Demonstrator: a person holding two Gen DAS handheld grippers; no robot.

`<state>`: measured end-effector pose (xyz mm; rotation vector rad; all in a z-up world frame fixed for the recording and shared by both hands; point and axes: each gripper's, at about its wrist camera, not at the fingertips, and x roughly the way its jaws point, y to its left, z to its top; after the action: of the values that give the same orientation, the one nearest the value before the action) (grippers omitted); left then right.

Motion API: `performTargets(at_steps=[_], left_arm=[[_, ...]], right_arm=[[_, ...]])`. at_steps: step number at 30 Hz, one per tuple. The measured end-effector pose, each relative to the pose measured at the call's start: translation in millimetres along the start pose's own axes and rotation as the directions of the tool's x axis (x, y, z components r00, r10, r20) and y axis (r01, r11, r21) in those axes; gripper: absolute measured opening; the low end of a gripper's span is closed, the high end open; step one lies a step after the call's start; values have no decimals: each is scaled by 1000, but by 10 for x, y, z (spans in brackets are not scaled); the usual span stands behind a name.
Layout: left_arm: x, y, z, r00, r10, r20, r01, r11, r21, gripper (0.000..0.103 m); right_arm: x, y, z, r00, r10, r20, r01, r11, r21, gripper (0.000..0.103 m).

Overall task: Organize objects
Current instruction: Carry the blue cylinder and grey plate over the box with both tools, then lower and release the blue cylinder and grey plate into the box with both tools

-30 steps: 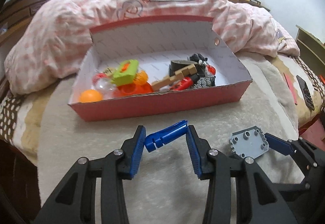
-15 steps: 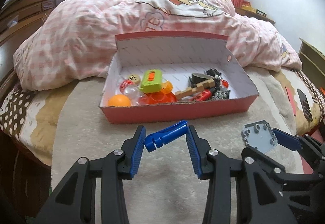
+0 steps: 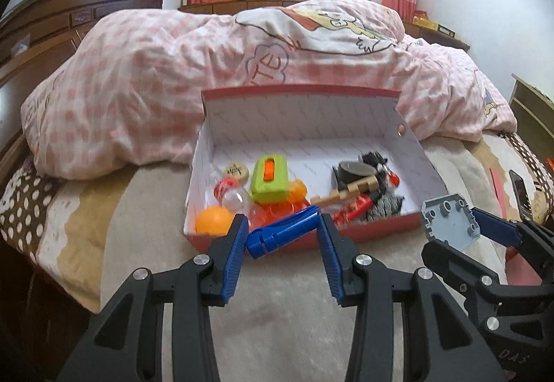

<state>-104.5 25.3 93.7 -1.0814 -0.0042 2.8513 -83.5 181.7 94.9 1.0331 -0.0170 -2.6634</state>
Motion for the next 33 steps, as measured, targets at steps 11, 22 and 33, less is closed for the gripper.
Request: performTargets(at_steps=[11, 22, 33], left_arm=[[326, 53, 304, 1000, 8, 0, -8, 1000, 4, 41], [840, 103, 545, 998, 40, -48, -41, 999, -14, 41], [1152, 155, 616, 994, 62, -92, -64, 998, -24, 57]], right_arm=[[241, -7, 316, 1000, -2, 20, 3, 1000, -26, 72], [703, -58, 582, 1000, -21, 8, 22, 999, -35, 72], [993, -122, 646, 999, -53, 1, 53, 998, -28, 72]])
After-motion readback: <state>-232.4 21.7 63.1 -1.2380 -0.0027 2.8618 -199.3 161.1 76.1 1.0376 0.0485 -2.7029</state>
